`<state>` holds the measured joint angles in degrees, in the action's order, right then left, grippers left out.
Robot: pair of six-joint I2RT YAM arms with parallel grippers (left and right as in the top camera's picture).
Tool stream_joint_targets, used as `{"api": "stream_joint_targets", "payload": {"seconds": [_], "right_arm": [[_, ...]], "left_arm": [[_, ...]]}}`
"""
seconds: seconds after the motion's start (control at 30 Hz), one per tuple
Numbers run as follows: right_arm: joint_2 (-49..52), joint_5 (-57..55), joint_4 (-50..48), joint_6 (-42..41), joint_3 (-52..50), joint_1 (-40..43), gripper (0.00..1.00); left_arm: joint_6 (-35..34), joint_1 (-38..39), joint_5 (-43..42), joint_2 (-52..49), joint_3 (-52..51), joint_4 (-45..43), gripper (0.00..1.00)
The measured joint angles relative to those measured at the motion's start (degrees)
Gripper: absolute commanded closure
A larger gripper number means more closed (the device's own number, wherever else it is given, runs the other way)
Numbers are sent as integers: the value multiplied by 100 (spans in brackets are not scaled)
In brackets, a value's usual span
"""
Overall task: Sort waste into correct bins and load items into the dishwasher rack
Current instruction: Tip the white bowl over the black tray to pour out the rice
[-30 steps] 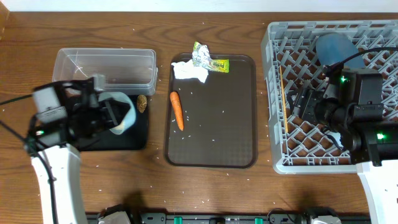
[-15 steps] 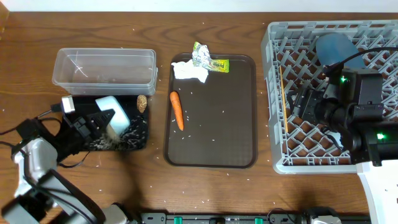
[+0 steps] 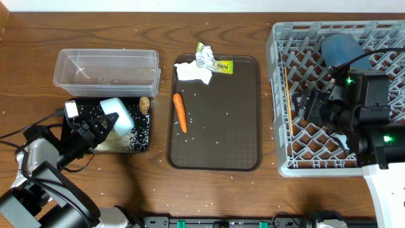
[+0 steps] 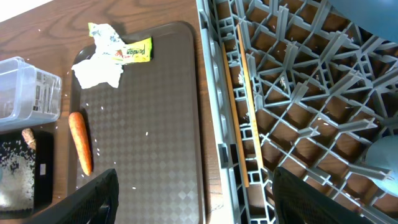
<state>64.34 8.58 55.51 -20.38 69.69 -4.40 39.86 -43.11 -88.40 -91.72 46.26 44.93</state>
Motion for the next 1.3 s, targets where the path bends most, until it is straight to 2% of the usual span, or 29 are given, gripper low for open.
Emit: {"api": "stream_joint_targets", "payload": {"seconds": [0.5, 0.6, 0.67, 0.83, 1.3], "right_arm": [[0, 2, -2, 0, 0, 0, 28], [0, 2, 0, 0, 0, 0, 27], [0, 2, 9, 0, 0, 0, 27], [0, 7, 20, 0, 0, 0, 27], [0, 48, 42, 0, 0, 0, 27]], "left_arm": [[444, 136, 0, 0, -125, -170, 94], [455, 186, 4, 0, -166, 144, 94], [586, 236, 26, 0, -214, 44, 94], [254, 236, 28, 0, -225, -302, 94], [188, 280, 22, 0, -225, -354, 94]]}}
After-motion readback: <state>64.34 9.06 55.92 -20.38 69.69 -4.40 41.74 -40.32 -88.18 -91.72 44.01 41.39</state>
